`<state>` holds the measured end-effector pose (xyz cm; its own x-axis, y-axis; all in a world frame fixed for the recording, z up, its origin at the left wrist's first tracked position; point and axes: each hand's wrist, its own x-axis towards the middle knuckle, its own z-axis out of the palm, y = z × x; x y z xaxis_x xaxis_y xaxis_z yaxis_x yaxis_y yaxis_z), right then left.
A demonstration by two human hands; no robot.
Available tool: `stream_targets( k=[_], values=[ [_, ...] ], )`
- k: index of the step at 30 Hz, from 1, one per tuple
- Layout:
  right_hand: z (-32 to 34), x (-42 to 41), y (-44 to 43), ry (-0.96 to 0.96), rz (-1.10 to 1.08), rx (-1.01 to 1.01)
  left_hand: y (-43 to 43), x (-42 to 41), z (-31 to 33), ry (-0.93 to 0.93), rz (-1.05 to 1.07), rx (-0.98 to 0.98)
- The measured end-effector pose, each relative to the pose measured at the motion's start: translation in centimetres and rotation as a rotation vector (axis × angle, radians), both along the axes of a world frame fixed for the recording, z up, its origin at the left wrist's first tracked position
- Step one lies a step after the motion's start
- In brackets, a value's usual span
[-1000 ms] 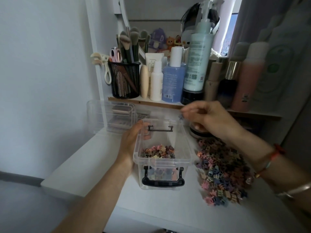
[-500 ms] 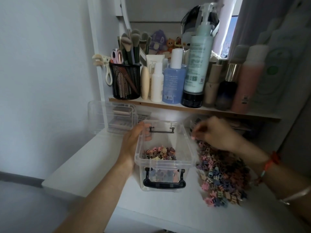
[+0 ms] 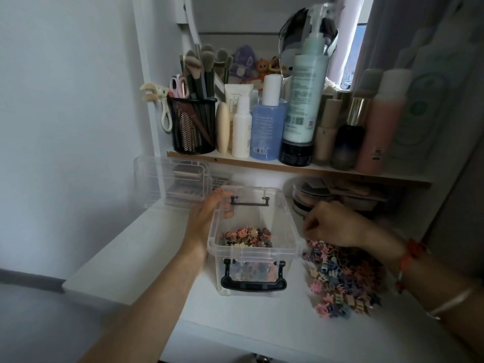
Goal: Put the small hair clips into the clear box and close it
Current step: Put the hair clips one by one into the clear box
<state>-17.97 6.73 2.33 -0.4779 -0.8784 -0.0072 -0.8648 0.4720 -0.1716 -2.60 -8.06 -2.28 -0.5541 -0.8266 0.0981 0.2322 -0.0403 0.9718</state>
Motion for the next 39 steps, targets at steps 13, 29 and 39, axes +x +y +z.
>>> stream_targets(
  k=[13, 29, 39],
  values=[
    [4.2, 1.7, -0.6, -0.297, 0.127, -0.49, 0.2, 0.1, 0.2, 0.007, -0.001, 0.005],
    [4.7, 3.1, -0.7, -0.58, 0.182, -0.608, 0.5, 0.1, 0.3, 0.028, 0.005, 0.011],
    [0.8, 2.0, 1.0, -0.128, 0.19, 0.096, 0.4, 0.1, 0.1, 0.036, 0.015, 0.019]
  ],
)
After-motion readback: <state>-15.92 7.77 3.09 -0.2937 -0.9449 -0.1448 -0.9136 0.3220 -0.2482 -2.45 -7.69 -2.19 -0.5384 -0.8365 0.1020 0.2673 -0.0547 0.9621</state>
